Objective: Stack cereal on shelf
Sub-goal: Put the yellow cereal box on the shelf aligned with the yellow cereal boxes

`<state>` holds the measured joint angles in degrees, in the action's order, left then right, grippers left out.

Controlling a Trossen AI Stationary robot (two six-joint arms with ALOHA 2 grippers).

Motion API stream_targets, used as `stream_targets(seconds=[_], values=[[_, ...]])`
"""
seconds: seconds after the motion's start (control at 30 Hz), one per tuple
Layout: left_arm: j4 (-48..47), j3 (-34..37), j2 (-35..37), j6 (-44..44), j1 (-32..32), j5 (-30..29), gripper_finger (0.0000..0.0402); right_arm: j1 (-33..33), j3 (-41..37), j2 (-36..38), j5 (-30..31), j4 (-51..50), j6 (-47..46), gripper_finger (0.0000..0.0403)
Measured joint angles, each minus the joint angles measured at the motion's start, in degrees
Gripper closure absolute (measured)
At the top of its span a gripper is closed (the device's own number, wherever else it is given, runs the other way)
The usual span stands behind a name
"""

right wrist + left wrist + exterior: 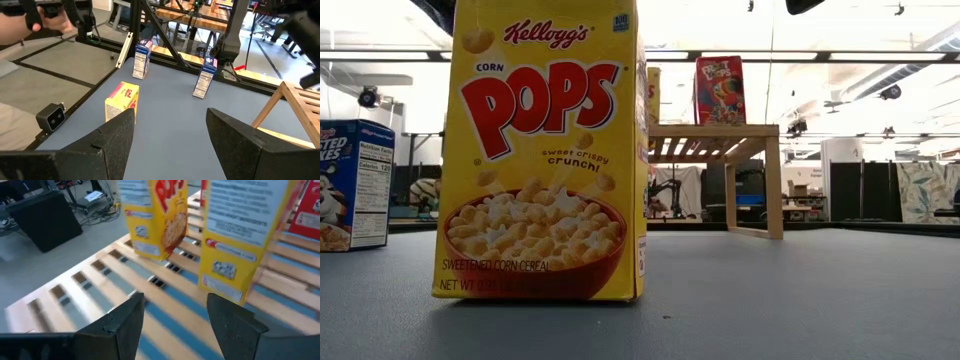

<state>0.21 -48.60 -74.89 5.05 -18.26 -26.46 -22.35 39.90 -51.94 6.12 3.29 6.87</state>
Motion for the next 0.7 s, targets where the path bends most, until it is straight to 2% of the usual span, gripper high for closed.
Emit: stream_targets(seconds=[0.17, 0.27, 0.37, 0.5, 0.7], values=[[-10.3, 0.0, 7.4, 2.7, 1.9, 0.0, 0.0201, 0.0, 0.0, 0.0, 0.0, 0.0, 0.0, 0.0165], [-15.3, 0.5, 11.9, 6.0, 6.3, 0.0, 0.0201, 0.0, -0.2, 0.0, 0.0, 0.0, 0.1, 0.0165], [-16.1, 1.8, 15.3, 7.7, 14.6, 1.4, 0.0201, 0.0, -0.4, 0.0, 0.0, 0.0, 0.1, 0.0165], [-13.6, 4.0, 17.4, 10.3, 29.3, 1.4, 0.0201, 0.0, -0.9, 0.0, 0.0, 0.8, 0.1, 0.0165], [-5.6, 5.0, 14.8, 13.0, 49.6, -4.0, 0.0201, 0.0, -1.2, 0.0, 0.0, 3.1, 0.3, 0.0165]])
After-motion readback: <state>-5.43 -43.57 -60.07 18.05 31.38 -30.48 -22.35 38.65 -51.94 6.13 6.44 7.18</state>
